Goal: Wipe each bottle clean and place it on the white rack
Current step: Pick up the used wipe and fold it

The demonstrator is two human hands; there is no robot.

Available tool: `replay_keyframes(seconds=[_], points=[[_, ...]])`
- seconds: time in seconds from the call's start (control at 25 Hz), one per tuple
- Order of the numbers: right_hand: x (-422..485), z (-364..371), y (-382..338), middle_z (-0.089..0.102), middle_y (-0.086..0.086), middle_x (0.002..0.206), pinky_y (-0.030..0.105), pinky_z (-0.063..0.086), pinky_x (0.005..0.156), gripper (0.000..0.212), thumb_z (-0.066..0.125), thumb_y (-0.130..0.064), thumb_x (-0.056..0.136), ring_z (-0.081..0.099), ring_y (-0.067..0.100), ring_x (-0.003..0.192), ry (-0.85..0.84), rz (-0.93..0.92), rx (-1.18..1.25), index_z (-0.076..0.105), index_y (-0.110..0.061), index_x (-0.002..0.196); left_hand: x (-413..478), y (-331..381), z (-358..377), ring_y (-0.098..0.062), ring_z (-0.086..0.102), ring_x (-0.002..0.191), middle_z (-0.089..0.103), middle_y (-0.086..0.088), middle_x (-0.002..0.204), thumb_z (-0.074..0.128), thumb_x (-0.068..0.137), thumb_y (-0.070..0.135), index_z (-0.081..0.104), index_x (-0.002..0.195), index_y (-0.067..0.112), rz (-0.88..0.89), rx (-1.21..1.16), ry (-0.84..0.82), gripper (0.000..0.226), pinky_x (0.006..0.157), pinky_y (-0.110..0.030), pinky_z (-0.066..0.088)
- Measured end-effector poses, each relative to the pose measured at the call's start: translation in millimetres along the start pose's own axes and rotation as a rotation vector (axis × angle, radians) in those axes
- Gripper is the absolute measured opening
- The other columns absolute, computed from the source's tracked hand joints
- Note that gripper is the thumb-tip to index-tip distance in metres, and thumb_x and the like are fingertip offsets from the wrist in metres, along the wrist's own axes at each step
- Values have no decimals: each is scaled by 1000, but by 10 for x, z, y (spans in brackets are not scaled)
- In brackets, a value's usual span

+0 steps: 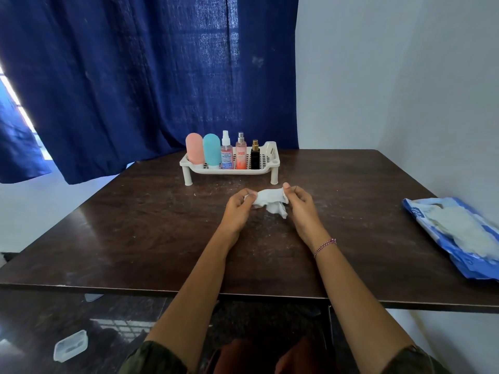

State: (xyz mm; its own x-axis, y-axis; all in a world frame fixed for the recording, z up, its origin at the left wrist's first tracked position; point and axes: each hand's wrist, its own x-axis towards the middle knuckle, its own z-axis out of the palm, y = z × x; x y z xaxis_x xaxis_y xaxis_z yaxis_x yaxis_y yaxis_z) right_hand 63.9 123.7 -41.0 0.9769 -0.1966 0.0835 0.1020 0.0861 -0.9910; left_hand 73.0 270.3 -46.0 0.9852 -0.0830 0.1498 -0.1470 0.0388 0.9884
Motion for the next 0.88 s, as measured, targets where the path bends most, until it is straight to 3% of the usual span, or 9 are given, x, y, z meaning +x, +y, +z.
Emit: replay_keyframes(seconds=[0.16,0.28,0.36,0.52,0.6,0.72,0.88], points=[[15,9,6,63,11,111,36,49,90,21,51,-34,93,60,23,103,-23,123,80,61,-16,87,-16,18,7,-14,65,80,66,-6,85,48,97,17,61,90,9,-32,-129,-28,16,79,-34,57],[-23,-12,-77,62,9,112,35,55,80,21,54,-29,92,61,21,100,-65,203,250,55,-12,104,4,23,-6,-14,59,66,59,-8,69,49,97,17,61,93,7,-48,-137,28,16,72,-32,58],[-44,-29,-118,60,9,115,35,57,75,30,64,-20,85,61,23,102,-127,215,300,50,-14,111,22,40,-16,-12,56,63,57,-8,71,47,98,16,58,97,4,-87,-200,88,16,63,-28,59],[-67,-48,-110,59,14,117,25,55,71,62,69,7,74,61,21,101,-275,204,214,45,-16,126,72,33,-48,-15,63,87,59,-13,112,46,98,21,50,124,2,-202,-302,199,32,66,-30,60],[-71,-67,-99,62,12,114,20,53,70,53,65,7,79,61,15,93,-297,154,148,51,-13,125,63,45,-50,-18,65,92,60,-13,116,47,98,25,51,122,4,-221,-355,187,33,72,-36,60],[-83,-92,-111,63,5,112,20,54,71,41,62,5,82,62,12,92,-278,87,85,60,-23,111,26,75,-33,-22,66,98,63,-14,111,57,92,26,53,114,3,-183,-321,76,32,74,-38,60],[-34,-117,-118,58,6,120,27,55,78,38,50,7,87,60,20,106,-196,114,167,62,-22,108,-11,79,-38,-26,64,102,56,-15,120,70,80,2,48,112,5,-145,-228,7,39,70,-31,60]])
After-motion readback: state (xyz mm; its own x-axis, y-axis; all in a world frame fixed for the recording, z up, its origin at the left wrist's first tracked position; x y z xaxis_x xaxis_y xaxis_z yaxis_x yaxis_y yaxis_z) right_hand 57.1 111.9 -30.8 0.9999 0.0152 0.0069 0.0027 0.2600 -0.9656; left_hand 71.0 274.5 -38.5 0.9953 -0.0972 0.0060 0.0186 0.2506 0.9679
